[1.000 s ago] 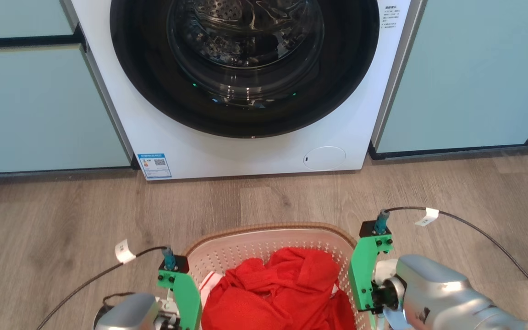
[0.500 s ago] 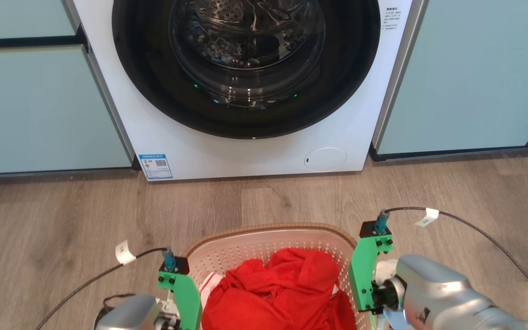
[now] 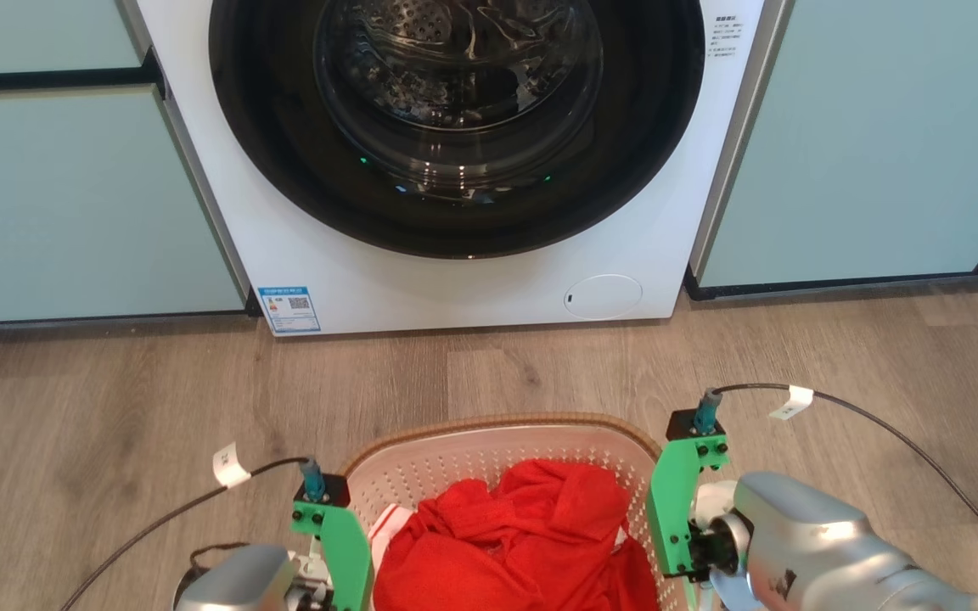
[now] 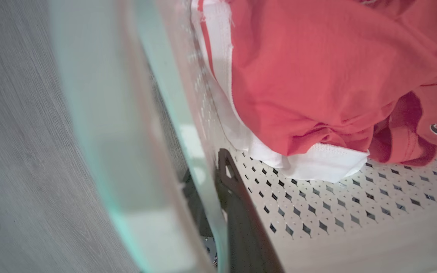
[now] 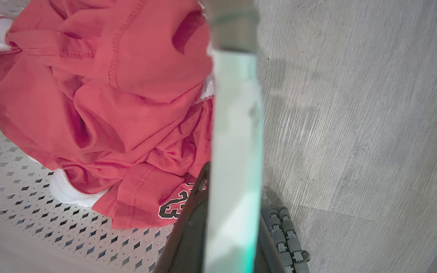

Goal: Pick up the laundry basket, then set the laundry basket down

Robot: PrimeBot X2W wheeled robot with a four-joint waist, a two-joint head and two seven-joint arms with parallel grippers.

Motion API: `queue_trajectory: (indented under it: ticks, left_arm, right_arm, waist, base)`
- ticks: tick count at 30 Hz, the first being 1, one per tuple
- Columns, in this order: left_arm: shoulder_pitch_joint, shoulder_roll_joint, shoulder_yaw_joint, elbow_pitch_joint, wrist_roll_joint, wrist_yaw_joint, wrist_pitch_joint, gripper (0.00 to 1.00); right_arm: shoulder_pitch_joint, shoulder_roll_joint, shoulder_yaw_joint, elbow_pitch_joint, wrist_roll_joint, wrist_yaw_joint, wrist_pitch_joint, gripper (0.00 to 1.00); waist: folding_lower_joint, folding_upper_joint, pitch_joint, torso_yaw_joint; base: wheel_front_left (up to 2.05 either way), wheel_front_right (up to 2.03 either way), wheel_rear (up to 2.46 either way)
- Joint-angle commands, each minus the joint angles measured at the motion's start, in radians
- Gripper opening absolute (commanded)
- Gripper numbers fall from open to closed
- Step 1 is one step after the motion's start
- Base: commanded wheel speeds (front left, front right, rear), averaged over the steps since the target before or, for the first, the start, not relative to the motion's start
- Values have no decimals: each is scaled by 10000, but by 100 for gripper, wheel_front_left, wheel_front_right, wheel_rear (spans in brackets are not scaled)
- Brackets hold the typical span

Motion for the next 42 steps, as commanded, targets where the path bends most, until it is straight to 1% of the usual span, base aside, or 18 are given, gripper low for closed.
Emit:
queue_trajectory:
  ticks: [1, 30, 36, 42]
  left_arm:
    - [-514, 219, -94, 10, 98, 0, -5, 0]
    - [-632, 187, -641, 119, -436, 0, -142, 0]
    - [-709, 146, -694, 193, -519, 0, -240, 0]
    - [-879, 80, -802, 211, -511, 0, -378, 0]
  right_arm:
    - [-508, 195, -105, -243, 35, 75, -267, 0]
    - [-529, 173, -92, -213, 60, 75, -305, 0]
    - [-576, 141, -90, -207, -4, 75, -447, 0]
    - [-676, 111, -89, -195, -60, 75, -772, 0]
  waist:
    - [0, 0, -5, 5]
    - [0, 0, 175, -35]
    - [0, 0, 484, -60]
    - [0, 0, 1062, -61]
  base:
    - [0, 0, 0]
    - [0, 0, 0]
    - [0, 0, 0]
    - [0, 0, 0]
